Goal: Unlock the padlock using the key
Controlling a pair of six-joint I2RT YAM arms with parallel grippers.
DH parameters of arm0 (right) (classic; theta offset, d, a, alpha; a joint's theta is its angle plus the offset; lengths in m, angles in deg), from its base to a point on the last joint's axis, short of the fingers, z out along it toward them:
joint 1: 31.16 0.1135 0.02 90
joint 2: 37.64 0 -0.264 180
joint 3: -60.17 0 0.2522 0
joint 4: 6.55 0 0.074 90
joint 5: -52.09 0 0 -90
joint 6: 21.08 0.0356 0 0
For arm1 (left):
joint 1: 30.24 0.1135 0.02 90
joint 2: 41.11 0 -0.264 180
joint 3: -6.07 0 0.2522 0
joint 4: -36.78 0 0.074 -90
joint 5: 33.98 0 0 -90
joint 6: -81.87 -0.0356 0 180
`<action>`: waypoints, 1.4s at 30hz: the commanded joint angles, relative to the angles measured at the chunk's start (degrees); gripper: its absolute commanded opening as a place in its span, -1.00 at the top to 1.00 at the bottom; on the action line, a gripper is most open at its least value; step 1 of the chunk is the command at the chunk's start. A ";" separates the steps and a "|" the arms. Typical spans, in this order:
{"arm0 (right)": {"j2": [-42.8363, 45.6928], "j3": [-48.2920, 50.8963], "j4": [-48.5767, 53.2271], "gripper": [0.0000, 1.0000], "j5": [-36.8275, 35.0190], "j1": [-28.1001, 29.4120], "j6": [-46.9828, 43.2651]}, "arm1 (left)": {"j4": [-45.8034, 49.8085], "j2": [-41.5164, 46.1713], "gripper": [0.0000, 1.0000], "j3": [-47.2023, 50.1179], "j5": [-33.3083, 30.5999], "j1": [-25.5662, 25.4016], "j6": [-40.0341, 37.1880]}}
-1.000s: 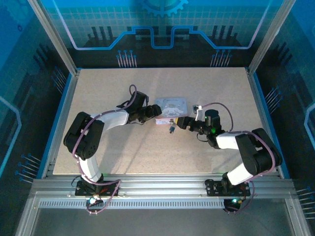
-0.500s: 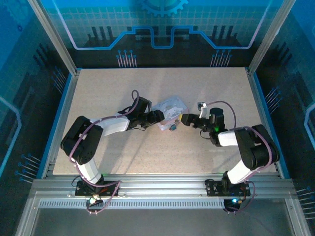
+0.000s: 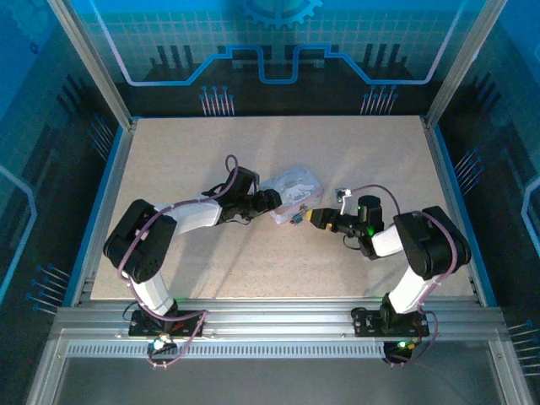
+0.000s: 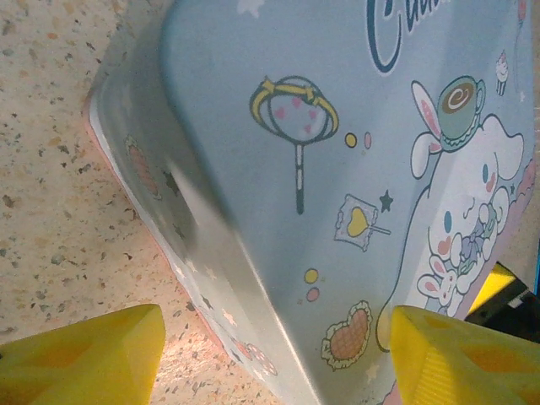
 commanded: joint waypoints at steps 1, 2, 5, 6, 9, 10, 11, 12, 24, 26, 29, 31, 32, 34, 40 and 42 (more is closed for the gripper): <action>-2.85 -1.55 -6.67 -0.44 1.73 0.76 1.08 | 4.57 0.30 -0.41 1.89 -2.10 -0.37 0.49; -3.63 -1.64 -7.53 -0.43 1.77 0.97 1.16 | 4.54 0.26 -0.41 1.90 -2.10 -0.34 0.49; -5.80 -2.24 -9.72 -0.38 1.93 1.50 1.79 | 4.42 0.30 -0.41 1.90 -1.97 -0.39 0.72; -6.60 -2.35 -10.52 -0.36 1.98 1.77 1.86 | 4.34 0.30 -0.41 1.87 -1.89 -0.43 0.74; -8.83 -2.60 -12.85 -0.31 1.95 2.38 2.34 | 4.06 0.40 -0.41 2.23 -2.03 -0.45 1.02; -9.76 -2.83 -13.59 -0.30 2.03 2.57 2.59 | 4.02 0.55 -0.41 2.20 -1.98 -0.37 1.02; -10.23 -3.00 -14.14 -0.29 2.17 2.59 2.88 | 4.02 0.50 -0.41 2.23 -1.99 -0.40 1.02; -10.89 -3.21 -14.82 -0.27 2.24 2.68 3.08 | 4.03 0.50 -0.41 2.30 -1.98 -0.38 1.08; -14.13 -5.25 -15.20 -0.24 4.20 4.21 2.87 | 3.66 0.67 -0.41 2.69 -1.89 -0.41 1.46; -14.69 -5.66 -15.29 -0.23 4.62 4.43 2.93 | 3.42 0.60 -0.41 2.78 -1.89 -0.45 1.65; -15.51 -6.18 -15.55 -0.21 4.85 4.71 3.07 | 3.31 0.54 -0.41 2.69 -1.89 -0.37 1.83; -15.87 -6.38 -15.81 -0.20 5.10 4.80 3.26 | 3.30 0.47 -0.41 2.60 -1.80 -0.45 1.88; -15.89 -6.45 -15.87 -0.20 5.09 4.87 3.36 | 3.27 0.46 -0.41 2.56 -1.80 -0.40 1.90; -15.96 -6.36 -15.87 -0.19 5.24 5.00 3.28 | 3.22 0.38 -0.41 2.52 -1.80 -0.37 2.00; -15.93 -5.68 -16.41 -0.08 5.41 4.95 3.15 | 2.74 0.03 -0.41 2.77 -1.80 -0.43 2.38; -15.81 -5.43 -16.43 -0.05 5.41 4.95 3.04 | 2.69 0.03 -0.41 2.86 -1.81 -0.36 2.45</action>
